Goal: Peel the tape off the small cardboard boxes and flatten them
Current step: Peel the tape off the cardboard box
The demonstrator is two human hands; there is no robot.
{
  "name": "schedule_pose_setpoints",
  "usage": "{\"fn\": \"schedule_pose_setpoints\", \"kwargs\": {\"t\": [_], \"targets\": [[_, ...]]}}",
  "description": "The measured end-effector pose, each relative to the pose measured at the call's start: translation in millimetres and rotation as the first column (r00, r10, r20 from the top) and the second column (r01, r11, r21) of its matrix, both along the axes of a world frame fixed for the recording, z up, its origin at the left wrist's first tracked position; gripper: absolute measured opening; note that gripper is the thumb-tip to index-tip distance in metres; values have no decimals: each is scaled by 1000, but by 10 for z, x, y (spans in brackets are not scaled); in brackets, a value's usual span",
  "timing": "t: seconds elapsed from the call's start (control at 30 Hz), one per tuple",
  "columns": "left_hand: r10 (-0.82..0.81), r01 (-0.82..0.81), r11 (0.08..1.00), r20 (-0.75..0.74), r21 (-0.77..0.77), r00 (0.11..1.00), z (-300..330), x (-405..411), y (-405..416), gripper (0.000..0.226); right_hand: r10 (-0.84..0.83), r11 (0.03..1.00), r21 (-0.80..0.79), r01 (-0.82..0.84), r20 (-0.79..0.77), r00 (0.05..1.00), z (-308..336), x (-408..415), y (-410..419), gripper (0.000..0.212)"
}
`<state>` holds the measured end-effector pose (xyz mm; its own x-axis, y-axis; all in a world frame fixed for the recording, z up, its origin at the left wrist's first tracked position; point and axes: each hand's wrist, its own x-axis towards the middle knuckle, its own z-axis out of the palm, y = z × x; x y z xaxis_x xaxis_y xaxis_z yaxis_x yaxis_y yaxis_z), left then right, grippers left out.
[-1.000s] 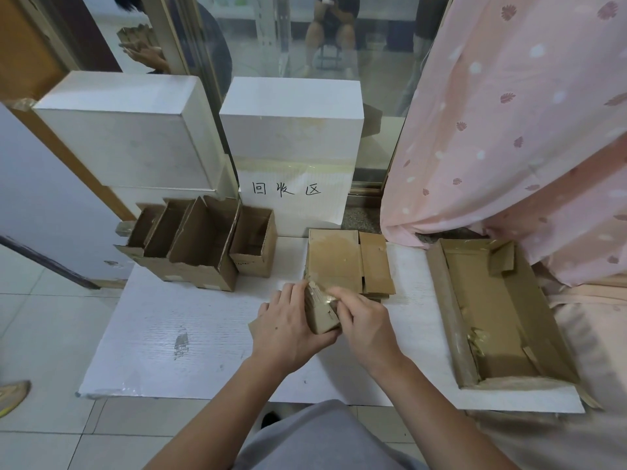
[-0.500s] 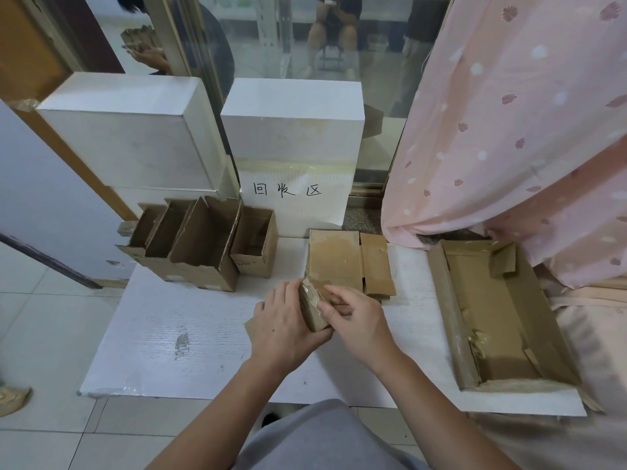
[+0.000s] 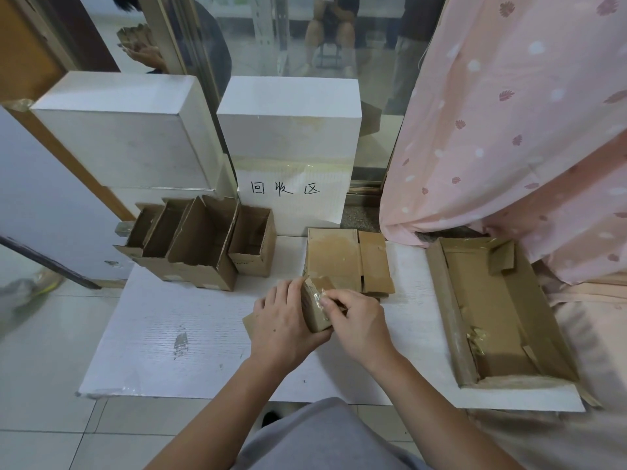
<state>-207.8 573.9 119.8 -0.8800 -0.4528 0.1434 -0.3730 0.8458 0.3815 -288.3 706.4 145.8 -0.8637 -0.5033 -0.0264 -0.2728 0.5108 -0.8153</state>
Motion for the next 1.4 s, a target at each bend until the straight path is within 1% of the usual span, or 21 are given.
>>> {"fn": "schedule_pose_setpoints", "kwargs": {"t": [0.1, 0.2, 0.23, 0.3, 0.37, 0.47, 0.63, 0.77, 0.9, 1.0, 1.17, 1.27, 1.33, 1.4], "targets": [[-9, 9, 1000, 0, -21, 1000, 1, 15, -23, 92, -39, 999, -26, 41, 78, 996, 14, 10, 2, 15], [-10, 9, 999, -16, -33, 1000, 17, 28, -48, 92, -76, 994, -70, 85, 124, 989, -5, 5, 3, 14], [-2, 1, 1000, -23, -22, 1000, 21, 28, -57, 92, -105, 987, -108, 122, 150, 983, -5, -3, 4, 13], [7, -7, 1000, -22, 14, 1000, 27, 27, -75, 92, -148, 953, -221, 206, 253, 956, 21, -24, -1, 13], [10, -9, 999, -16, 46, 1000, 26, 30, -93, 93, -132, 927, -299, 227, 308, 942, 74, -42, -14, 13], [9, -8, 997, -8, 74, 1000, 55, 27, -99, 94, -113, 925, -322, 201, 272, 956, 103, -72, -13, 17], [-23, 24, 994, -5, 103, 1000, 153, -21, -15, 93, -126, 958, -232, 169, 188, 974, 24, -103, 67, 21], [-77, 72, 991, 43, 117, 996, 193, -72, 58, 95, -156, 948, -246, 202, 196, 968, 15, -90, 184, 19], [-109, 99, 988, 80, 115, 991, 196, -145, 207, 93, -219, 936, -218, 276, 254, 942, 4, -89, 353, 16], [-159, 149, 984, 98, 102, 982, 170, -246, 348, 92, -238, 921, -231, 315, 306, 922, -3, -90, 515, 16], [-229, 218, 972, 167, 83, 959, 152, -423, 609, 96, -218, 921, -256, 294, 284, 933, -71, -149, 879, 12], [-293, 289, 956, 227, 53, 929, 130, -521, 807, 93, -278, 919, -223, 326, 221, 935, -138, -200, 1099, 17], [-331, 331, 942, 260, 44, 907, 106, -584, 960, 91, -324, 907, -207, 366, 211, 922, -173, -229, 1245, 23], [-362, 362, 931, 289, 55, 886, 81, -642, 1115, 92, -357, 907, -174, 384, 168, 919, -229, -268, 1414, 21]]}}
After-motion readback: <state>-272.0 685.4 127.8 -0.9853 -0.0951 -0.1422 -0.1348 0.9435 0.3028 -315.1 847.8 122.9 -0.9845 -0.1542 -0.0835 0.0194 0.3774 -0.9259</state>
